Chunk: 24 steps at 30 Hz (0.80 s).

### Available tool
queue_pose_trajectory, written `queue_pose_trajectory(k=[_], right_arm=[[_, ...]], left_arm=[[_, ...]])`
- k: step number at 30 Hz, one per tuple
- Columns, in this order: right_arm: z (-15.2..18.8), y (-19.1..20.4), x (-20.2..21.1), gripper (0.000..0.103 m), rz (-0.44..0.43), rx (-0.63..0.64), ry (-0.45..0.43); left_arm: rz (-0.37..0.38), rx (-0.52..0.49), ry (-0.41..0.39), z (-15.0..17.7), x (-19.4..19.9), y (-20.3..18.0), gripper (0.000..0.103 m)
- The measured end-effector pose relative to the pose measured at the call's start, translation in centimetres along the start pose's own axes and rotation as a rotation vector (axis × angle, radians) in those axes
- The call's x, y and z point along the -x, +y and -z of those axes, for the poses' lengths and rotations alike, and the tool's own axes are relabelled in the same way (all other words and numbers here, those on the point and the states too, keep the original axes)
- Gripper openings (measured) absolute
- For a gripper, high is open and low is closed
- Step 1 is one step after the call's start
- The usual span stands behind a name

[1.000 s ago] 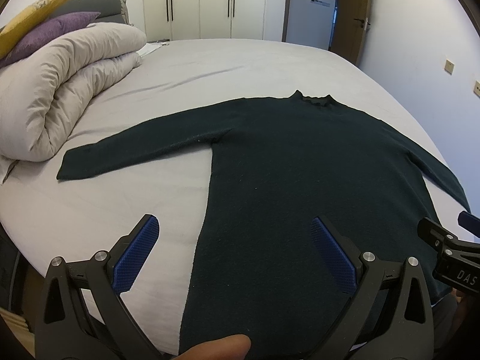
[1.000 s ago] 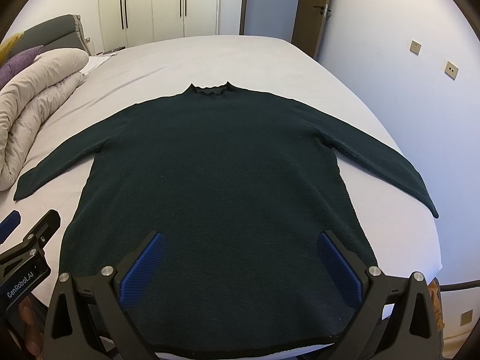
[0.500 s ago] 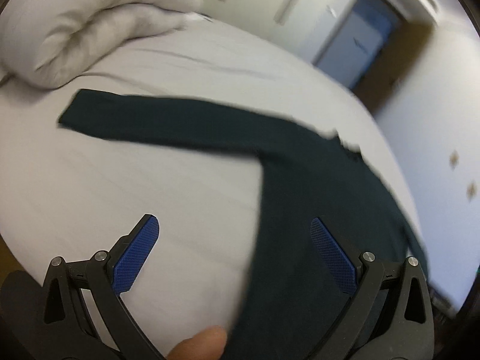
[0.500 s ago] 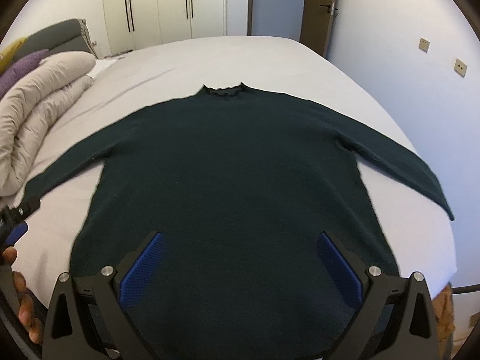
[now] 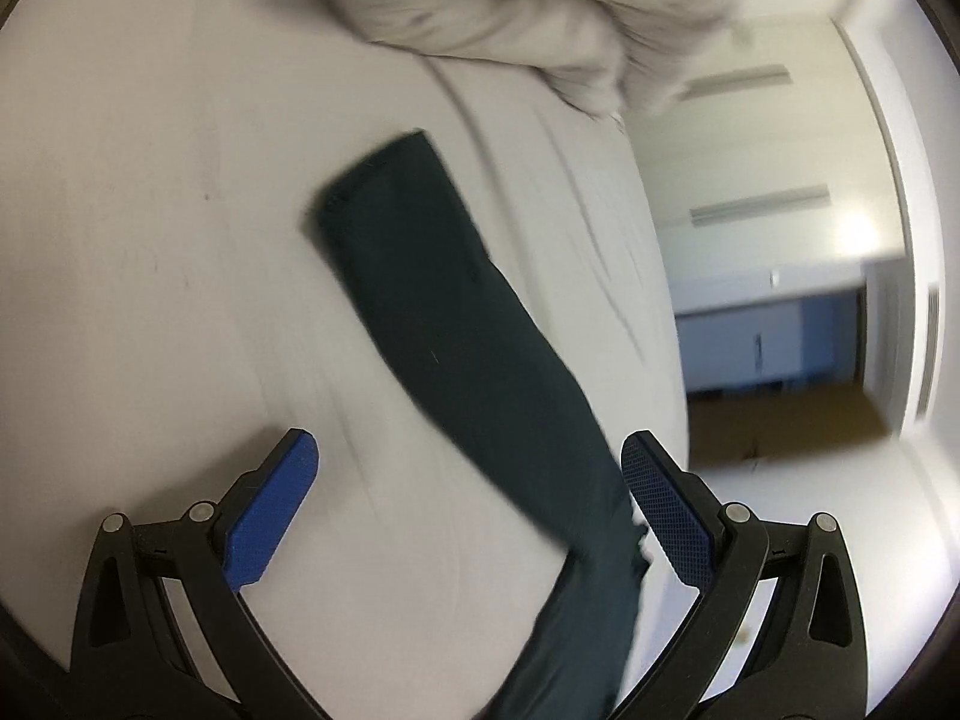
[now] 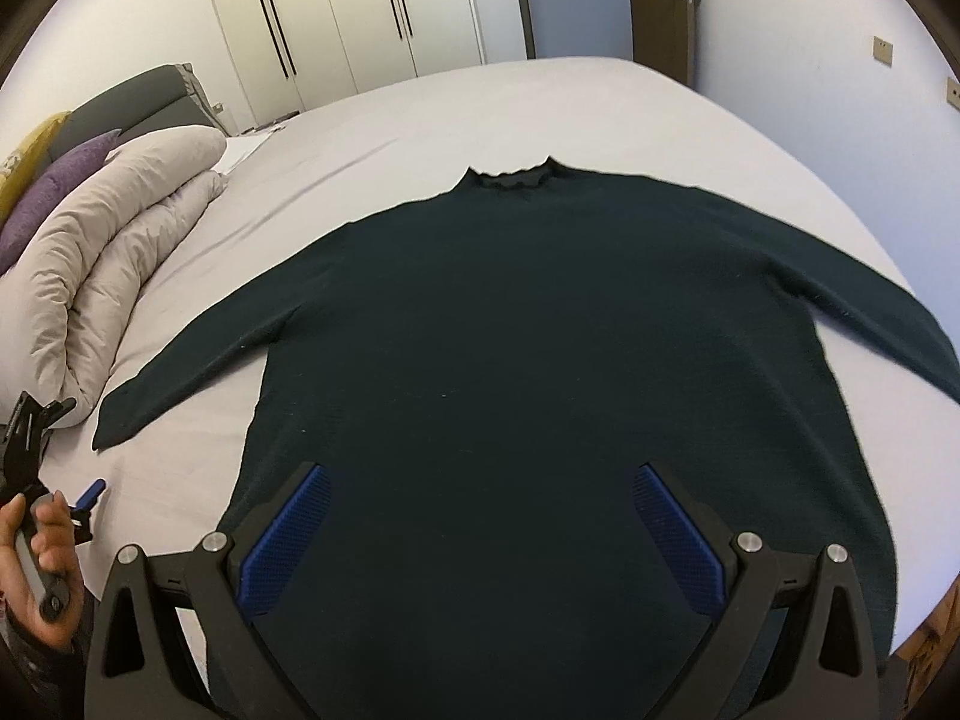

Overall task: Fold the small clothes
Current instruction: 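Grasp the sweater sleeve with the left gripper and fold it across the body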

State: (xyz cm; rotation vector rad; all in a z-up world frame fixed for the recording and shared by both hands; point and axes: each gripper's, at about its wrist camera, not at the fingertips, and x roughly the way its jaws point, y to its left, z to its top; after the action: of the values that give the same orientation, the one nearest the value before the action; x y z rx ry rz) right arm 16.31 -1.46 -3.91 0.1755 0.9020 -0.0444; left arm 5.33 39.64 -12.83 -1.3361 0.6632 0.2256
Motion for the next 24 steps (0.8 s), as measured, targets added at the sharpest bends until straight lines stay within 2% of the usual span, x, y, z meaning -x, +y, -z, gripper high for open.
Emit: queue_pose_trajectory(k=[3,7,11,13,16,20,22,24], right_arm=[[-0.2,0.4,-0.8,0.103,-0.006,-0.007,0.018],[-0.3,0.5,-1.8,0.103,-0.016,-0.021,0.040],[-0.3,0.6,-2.6,0.103,-0.027,-0.030,0.051],[-0.4,0.7,-2.8,0.103,-0.027,-0.030,0.049],[-0.4,0.5,-3.2,0.103,-0.031,-0.043,0.045],[-0.4,0.1,-3.5,0.103,-0.041,-0.064,0.042],[-0.4,-0.1,-3.6,0.103,-0.045,-0.069,0.037],[-0.4,-0.3,-3.7,0.103,-0.047,-0.073,0.034]], left_arm=[[0.016,0.087,0.003,-1.3,-0.7,1.6,0.103],[0.041,0.116,-0.017,-1.7,-1.4,2.3,0.102],[0.042,0.146,-0.036,-1.7,-3.2,1.5,0.102],[0.068,0.156,-0.041,-1.8,-3.7,0.8,0.101],[0.134,0.181,-0.022,-2.1,-5.1,0.6,0.089],[0.164,0.219,-0.012,-2.3,-6.2,1.5,0.059],[0.166,0.225,-0.018,-2.3,-6.3,1.7,0.048],[0.158,0.214,-0.024,-2.4,-6.6,1.5,0.032]])
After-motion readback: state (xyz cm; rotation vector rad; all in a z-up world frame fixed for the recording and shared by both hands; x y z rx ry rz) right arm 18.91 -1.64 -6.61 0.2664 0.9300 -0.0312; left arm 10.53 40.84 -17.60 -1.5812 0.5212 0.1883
